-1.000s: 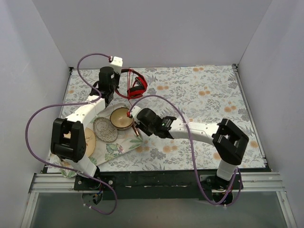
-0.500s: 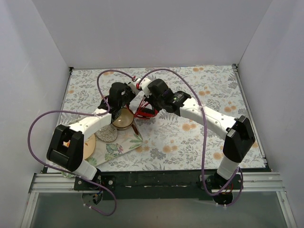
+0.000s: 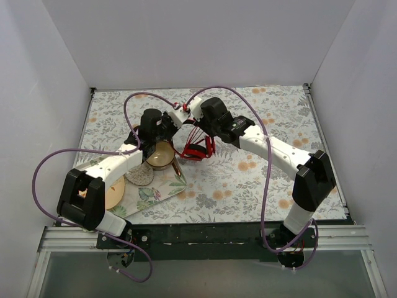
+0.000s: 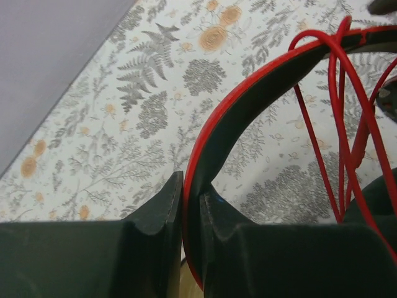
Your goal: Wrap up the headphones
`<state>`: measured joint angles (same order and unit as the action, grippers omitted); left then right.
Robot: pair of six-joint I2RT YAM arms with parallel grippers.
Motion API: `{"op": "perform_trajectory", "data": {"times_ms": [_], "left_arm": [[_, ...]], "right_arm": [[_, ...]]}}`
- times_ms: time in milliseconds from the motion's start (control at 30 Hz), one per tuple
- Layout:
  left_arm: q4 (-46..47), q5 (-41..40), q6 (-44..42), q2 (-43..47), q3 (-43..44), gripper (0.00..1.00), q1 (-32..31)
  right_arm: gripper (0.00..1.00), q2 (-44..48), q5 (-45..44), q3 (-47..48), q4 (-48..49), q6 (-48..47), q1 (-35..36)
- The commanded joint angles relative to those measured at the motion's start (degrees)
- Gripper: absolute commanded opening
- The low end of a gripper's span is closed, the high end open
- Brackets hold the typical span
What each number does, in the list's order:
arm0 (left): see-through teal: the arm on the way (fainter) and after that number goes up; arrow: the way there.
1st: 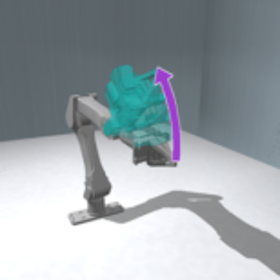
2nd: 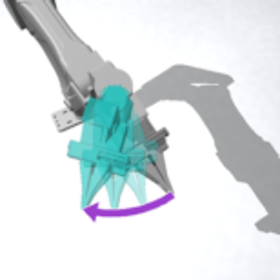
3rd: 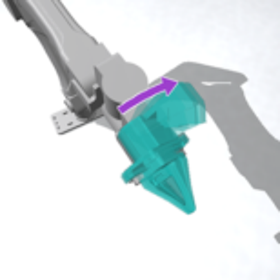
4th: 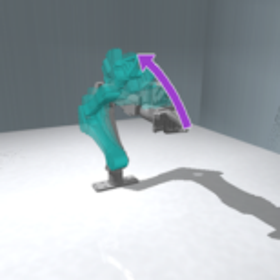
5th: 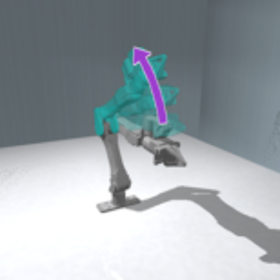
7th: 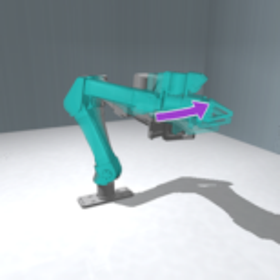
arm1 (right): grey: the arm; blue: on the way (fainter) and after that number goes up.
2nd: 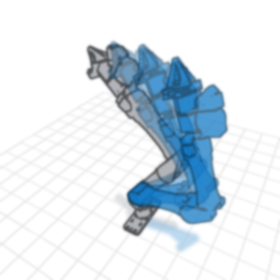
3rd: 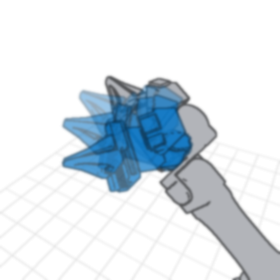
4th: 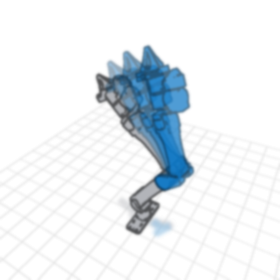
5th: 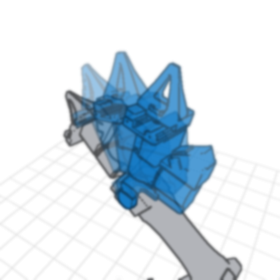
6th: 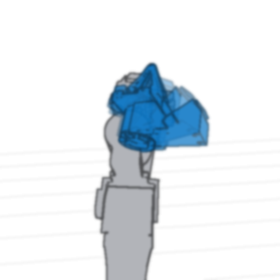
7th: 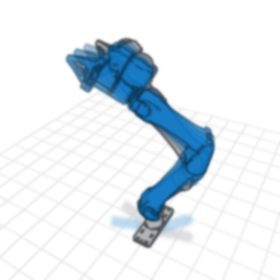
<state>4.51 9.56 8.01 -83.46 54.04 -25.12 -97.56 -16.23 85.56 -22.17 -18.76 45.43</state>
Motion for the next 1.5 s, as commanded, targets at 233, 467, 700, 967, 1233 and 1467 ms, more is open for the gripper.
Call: {"op": "perform_trajectory", "data": {"times_ms": [233, 467, 700, 967, 1233, 1467], "left_arm": [[-11.5, 18.3, 4.4, 4.1, 1.9, 0.0, -0.6], [-11.1, 22.3, 11.8, 0.9, 4.8, 0.0, 0.7], [-10.4, 22.4, 14.2, -4.3, 6.5, 0.0, 0.6], [-6.5, 16.6, 16.1, -12.0, 6.6, 0.0, 0.1], [-1.1, 10.9, 17.9, -17.6, 6.7, 0.06, -0.7], [-1.5, 9.8, 16.9, -21.4, 8.0, 0.24, -0.8]], "right_arm": [[0.01, 6.4, -14.0, -18.0, 27.8, -10.2, -8.2], [0.01, 11.5, 2.7, -30.7, 34.1, -2.1, -10.3], [0.01, 10.6, 8.2, -36.3, 38.3, 4.8, -10.6], [0.01, 5.2, 10.2, -36.5, 30.4, 12.9, -11.1], [0.01, 1.7, 10.5, -36.5, 28.4, 17.3, -11.1], [0.01, -2.5, 12.0, -33.8, 27.1, 17.1, -11.1]]}}
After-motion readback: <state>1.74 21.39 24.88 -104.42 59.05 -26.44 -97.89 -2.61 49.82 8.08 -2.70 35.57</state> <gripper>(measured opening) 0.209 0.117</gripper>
